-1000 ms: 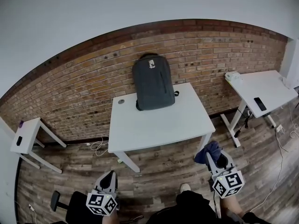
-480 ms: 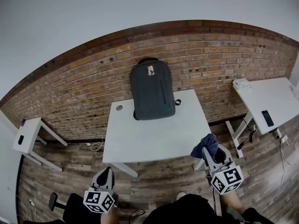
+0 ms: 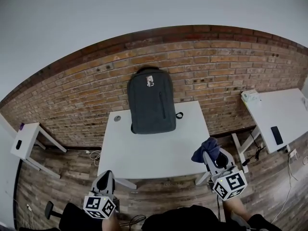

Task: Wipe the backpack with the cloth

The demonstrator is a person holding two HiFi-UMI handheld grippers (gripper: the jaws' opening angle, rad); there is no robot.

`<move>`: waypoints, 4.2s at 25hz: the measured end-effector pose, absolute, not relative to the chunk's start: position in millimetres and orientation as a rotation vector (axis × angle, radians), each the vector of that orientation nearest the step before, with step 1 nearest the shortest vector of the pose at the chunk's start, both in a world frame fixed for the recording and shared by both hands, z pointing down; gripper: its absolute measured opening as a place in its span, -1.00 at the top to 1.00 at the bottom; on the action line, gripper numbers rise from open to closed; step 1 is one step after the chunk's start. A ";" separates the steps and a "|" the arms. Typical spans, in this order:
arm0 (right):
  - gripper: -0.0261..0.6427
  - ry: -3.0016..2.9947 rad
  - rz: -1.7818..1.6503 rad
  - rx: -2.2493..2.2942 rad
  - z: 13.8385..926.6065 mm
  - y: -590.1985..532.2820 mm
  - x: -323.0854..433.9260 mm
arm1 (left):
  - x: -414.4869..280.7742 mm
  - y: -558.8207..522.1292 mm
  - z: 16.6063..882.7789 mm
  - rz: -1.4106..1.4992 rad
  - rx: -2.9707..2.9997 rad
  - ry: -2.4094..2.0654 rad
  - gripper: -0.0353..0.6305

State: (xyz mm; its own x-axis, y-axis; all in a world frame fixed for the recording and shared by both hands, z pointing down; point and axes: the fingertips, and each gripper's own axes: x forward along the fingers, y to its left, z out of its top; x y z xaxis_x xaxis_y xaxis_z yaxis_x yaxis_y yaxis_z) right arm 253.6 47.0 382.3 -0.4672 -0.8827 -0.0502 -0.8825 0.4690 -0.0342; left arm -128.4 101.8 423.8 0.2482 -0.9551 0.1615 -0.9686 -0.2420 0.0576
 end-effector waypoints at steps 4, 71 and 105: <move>0.61 2.646 -0.022 -1.580 383.7 32.8 260.4 | -112.9 89.9 426.5 0.176 2.378 -1.811 0.90; 0.61 2.607 -0.050 -1.968 399.9 -284.4 148.0 | -215.1 -236.9 453.3 0.148 2.475 -1.472 0.90; 0.61 2.462 -0.578 -1.844 414.4 -463.1 185.2 | -212.1 -232.1 461.7 0.202 2.345 -1.588 0.90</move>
State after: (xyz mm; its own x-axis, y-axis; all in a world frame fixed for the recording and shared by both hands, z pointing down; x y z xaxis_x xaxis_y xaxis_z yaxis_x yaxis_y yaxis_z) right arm 185.2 -463.1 414.4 -0.3058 -0.9290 0.2086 -0.9247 0.2376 -0.2973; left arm -212.1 -232.1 461.7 0.3789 -0.8816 0.2815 -0.9240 -0.3435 0.1681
